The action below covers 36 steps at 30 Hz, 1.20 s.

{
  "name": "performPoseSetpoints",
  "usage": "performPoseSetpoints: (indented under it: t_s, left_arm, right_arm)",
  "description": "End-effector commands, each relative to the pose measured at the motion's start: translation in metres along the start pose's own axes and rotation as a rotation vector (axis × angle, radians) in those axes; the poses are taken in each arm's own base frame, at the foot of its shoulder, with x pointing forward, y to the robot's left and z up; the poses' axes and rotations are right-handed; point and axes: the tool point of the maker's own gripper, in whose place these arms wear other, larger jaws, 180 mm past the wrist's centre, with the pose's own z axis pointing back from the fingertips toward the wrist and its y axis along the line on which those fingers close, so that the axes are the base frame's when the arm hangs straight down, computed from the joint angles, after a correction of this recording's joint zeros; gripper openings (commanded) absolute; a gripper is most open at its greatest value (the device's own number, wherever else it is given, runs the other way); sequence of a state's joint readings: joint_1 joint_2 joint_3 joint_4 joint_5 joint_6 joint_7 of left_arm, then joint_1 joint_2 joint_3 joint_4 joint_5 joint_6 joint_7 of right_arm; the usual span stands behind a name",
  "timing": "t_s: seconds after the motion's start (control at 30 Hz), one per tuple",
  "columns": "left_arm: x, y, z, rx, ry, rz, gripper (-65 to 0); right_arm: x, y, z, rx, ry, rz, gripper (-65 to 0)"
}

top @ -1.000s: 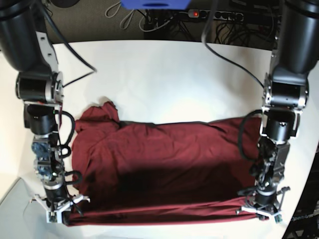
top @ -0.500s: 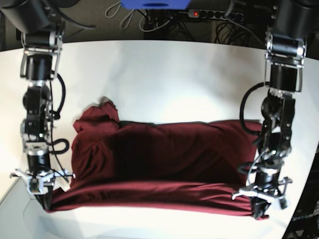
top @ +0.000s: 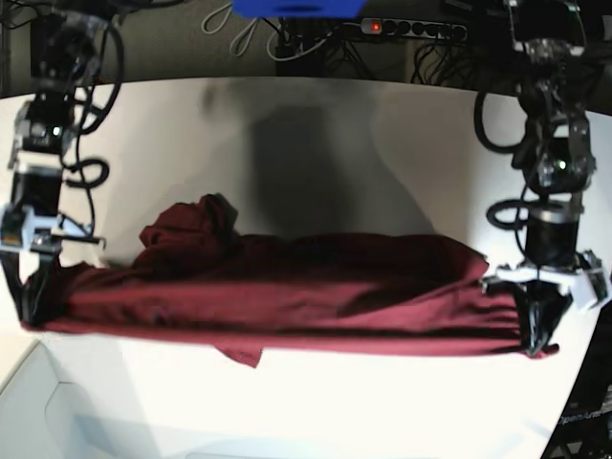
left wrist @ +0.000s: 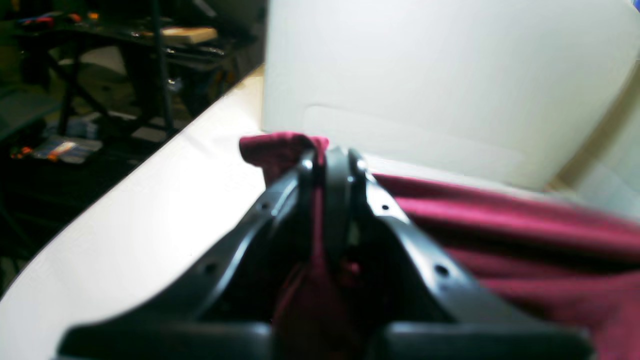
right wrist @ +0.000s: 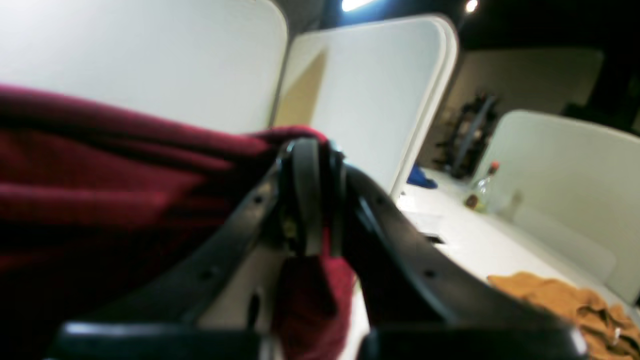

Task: Layout the t-shirt on the table in an organized manner, then fold the t-shirt properly
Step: 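Lift and swing the shirt with both grippers toward the right arm's side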

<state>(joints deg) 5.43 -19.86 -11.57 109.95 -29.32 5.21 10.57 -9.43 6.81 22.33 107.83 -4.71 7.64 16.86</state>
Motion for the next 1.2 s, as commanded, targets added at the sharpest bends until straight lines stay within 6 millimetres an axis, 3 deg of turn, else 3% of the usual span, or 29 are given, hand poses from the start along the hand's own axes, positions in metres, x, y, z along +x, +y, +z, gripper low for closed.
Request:
performPoseSetpoints:
  t_s: [0.0,0.13,0.27,0.43,0.6,0.8,0.9,1.03,1.17]
  left_arm:
    - [0.017,0.005,0.006,0.016,-0.057,-0.014,-64.9]
    - [0.018,0.022,0.034,0.087,-0.060,0.006,-64.9]
    - [0.015,0.051,0.056,0.179,-0.052,0.018,-64.9]
    - [0.020,0.085,0.089,0.258,-0.098,0.122,-64.9]
    - [0.032,0.112,0.112,0.333,-0.148,0.156,-64.9]
    - [0.065,0.146,0.129,0.415,-0.257,0.190,-64.9]
    - [0.092,0.160,0.132,0.418,-0.322,0.195,-64.9]
    - [0.130,0.172,0.131,0.392,-0.405,0.221,-64.9]
    - [0.146,0.178,0.134,0.393,-0.444,0.222,-64.9]
  right_arm:
    - [0.017,-0.008,0.005,-0.013,-0.053,0.021,-65.0]
    - [0.032,-0.009,0.037,-0.017,-0.077,0.031,-65.0]
    - [0.048,-0.020,0.070,-0.062,-0.165,0.049,-65.0]
    - [0.072,-0.055,0.100,-0.181,-0.292,-0.019,-65.0]
    - [0.091,-0.084,0.116,-0.272,-0.401,-0.039,-65.0]
    - [0.112,-0.095,0.131,-0.311,-0.521,-0.037,-65.0]
    - [0.120,-0.093,0.135,-0.310,-0.572,-0.032,-65.0]
    - [0.128,-0.092,0.139,-0.315,-0.626,-0.029,-65.0]
    - [0.126,-0.091,0.138,-0.312,-0.617,-0.033,-65.0]
